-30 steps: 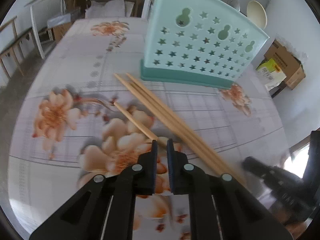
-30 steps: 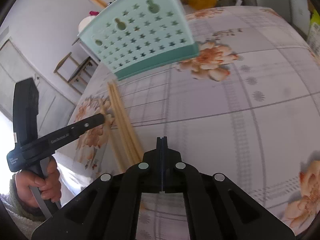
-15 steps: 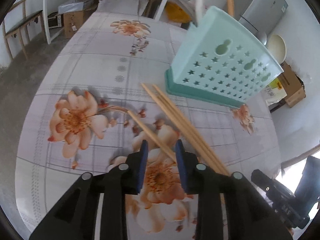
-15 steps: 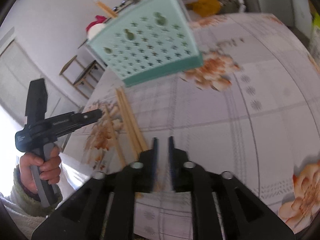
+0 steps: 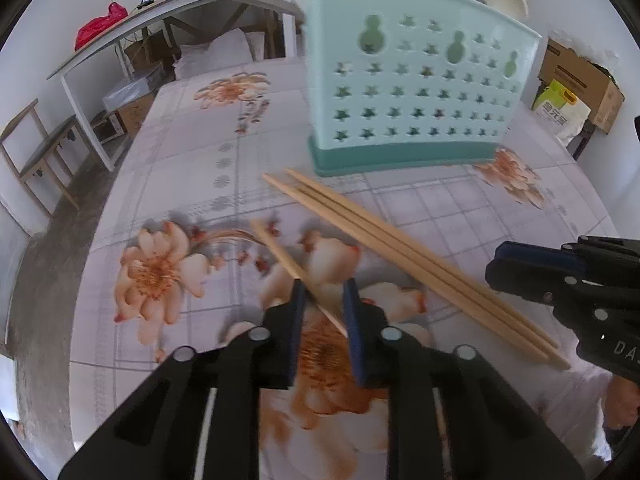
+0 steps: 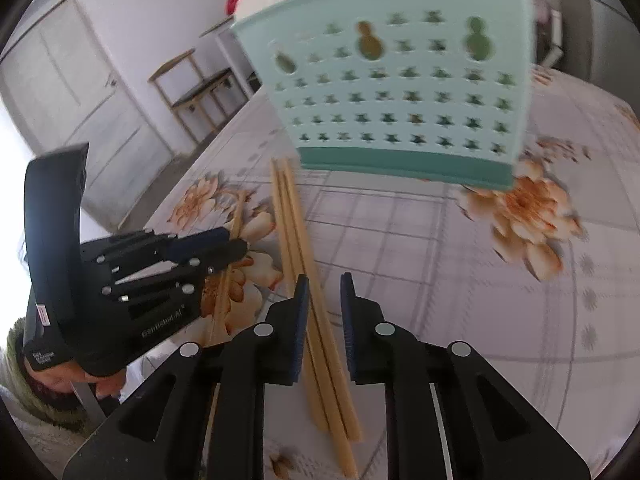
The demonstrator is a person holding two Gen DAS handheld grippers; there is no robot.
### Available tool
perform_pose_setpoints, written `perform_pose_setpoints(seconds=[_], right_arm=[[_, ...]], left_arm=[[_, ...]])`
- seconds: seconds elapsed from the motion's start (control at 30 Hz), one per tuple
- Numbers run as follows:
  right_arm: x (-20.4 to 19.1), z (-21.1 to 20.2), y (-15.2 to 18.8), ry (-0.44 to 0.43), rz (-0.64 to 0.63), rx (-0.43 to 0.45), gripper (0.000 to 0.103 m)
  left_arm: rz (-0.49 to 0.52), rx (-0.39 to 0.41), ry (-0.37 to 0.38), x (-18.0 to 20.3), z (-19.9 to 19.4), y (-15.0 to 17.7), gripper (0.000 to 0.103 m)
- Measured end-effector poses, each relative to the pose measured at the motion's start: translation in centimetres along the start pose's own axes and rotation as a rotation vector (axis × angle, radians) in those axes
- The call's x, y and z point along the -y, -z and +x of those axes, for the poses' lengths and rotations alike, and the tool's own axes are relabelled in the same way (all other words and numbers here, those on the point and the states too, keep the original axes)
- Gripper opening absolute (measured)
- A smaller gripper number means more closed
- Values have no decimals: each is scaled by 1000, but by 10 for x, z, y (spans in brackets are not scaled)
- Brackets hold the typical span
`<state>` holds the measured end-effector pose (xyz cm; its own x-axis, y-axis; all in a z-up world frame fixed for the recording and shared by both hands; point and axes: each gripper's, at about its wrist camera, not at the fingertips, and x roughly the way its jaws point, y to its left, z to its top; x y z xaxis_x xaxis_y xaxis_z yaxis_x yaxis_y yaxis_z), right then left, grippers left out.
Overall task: Organize utensils
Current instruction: 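Close the left gripper on a wooden chopstick while the right gripper grasps another chopstick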
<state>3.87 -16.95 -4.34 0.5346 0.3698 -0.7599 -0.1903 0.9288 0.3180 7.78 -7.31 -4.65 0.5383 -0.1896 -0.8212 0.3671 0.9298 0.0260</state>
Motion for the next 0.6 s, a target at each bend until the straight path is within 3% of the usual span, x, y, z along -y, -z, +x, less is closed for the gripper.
perform_pose_setpoints(seconds=[0.2, 0.6], right_arm=[[-6, 16, -8, 21, -55, -44, 6], [-17, 32, -17, 64, -108, -86, 4]], left_arm=[[-7, 6, 32, -17, 3, -2, 13], [27, 31, 62, -21, 6, -3, 12]])
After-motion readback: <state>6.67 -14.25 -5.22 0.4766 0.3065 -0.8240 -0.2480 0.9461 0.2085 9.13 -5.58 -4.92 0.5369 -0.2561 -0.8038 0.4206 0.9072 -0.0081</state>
